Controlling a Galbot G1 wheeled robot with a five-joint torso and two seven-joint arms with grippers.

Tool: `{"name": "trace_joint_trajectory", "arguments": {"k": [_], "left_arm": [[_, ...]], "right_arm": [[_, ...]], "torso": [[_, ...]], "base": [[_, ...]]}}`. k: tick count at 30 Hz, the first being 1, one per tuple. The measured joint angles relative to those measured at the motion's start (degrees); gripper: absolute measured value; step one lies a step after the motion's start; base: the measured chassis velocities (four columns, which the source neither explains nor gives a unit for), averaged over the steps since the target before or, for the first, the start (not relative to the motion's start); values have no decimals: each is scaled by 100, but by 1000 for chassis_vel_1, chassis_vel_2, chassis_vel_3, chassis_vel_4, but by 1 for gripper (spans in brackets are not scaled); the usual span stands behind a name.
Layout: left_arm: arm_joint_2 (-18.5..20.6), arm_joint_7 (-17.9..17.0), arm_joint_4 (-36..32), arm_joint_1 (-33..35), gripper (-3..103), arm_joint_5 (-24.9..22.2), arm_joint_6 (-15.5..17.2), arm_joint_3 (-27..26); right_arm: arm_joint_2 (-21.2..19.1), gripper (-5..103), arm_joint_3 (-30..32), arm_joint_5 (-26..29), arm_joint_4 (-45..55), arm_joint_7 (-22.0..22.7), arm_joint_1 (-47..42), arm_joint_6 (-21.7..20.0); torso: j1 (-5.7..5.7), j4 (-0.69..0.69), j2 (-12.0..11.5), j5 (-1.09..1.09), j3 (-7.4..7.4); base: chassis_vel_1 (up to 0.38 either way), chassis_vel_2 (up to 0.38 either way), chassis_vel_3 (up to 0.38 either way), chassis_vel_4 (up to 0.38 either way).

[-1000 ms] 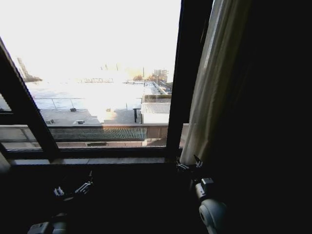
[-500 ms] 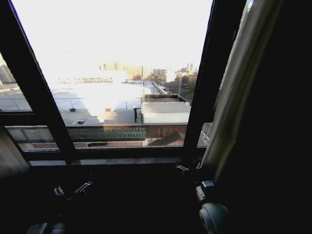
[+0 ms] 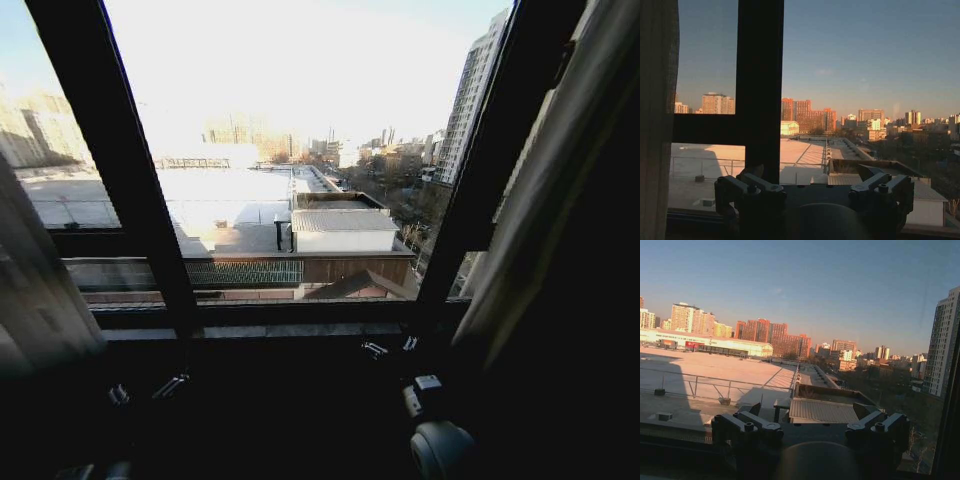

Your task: Open the curtains by pulling them apart, changing their state from closed to fully open.

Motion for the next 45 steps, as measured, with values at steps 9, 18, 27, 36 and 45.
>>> {"name": "trace_joint_trajectory", "arguments": {"k": [9, 18, 27, 36, 45], "left_arm": [[10, 92, 40, -36, 100, 0, -5, 3], [30, 101, 88, -52, 100, -25, -35, -63], [28, 105, 132, -51, 100, -44, -75, -100], [22, 109, 158, -76, 100, -48, -76, -95], [1, 110, 221, -77, 100, -41, -124, -99]], "right_arm": [[-30, 100, 26, -7, -33, 0, 14, 6], [-4, 100, -22, -31, -119, 0, 102, 11], [12, 100, -72, -42, -234, -6, 186, 19], [24, 100, -128, -54, -296, -9, 220, 26], [23, 100, -187, -269, -387, -12, 234, 136]], "torso": [[0, 0, 0, 0, 0], [0, 0, 0, -1, 0], [0, 0, -1, -1, 1], [0, 0, 0, -1, 0], [0, 0, 0, 0, 0]], "base": [[351, 353, -347, -350], [363, 344, -364, -345], [349, 354, -347, -341], [359, 354, -365, -366], [354, 348, -348, -345]]}}
